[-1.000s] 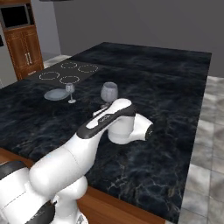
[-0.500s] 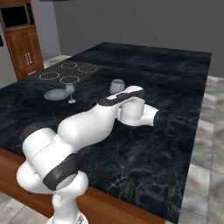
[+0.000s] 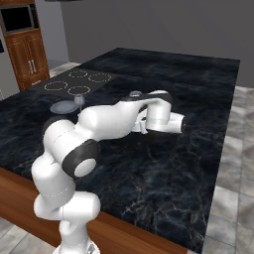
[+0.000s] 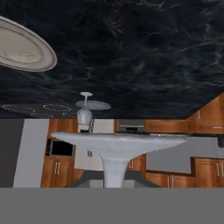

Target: Retrieve the wine glasses from the counter and place one next to each plate.

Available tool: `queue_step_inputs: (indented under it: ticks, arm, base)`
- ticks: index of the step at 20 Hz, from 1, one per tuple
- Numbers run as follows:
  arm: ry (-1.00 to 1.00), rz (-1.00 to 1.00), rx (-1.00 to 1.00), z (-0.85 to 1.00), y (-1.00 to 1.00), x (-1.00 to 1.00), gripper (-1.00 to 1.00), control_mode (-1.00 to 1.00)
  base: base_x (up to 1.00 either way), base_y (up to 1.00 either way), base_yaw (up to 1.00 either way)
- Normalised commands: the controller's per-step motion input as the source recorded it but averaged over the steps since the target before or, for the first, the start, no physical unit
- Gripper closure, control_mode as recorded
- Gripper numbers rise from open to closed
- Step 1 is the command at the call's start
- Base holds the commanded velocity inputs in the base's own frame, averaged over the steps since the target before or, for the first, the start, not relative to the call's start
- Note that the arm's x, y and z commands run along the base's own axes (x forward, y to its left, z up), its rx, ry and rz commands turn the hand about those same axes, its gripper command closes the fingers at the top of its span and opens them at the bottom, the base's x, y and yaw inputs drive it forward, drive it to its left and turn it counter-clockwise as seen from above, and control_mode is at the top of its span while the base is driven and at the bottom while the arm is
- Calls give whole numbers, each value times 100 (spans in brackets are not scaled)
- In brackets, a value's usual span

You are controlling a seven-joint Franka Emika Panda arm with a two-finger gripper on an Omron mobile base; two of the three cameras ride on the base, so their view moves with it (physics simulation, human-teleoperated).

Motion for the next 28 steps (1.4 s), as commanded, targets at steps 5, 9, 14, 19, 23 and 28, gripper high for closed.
queue_step_inputs:
  ticks: [5, 9, 14, 19, 23, 28]
  arm:
    - [0, 3, -7, -20, -5, 44, 100, -100]
    - [0, 0, -5, -20, 0, 35, 100, -100]
    - [0, 0, -5, -20, 0, 24, 100, -100]
    - [0, -1, -5, -15, 0, 22, 100, -100]
    - [0, -6, -3, -12, 0, 26, 100, -100]
    - [0, -5, -2, -18, 0, 31, 100, -100]
  base:
    - [0, 0, 0]
    - [0, 0, 0]
    - [0, 0, 0]
    - [0, 0, 0]
    - [0, 0, 0]
    - [0, 0, 0]
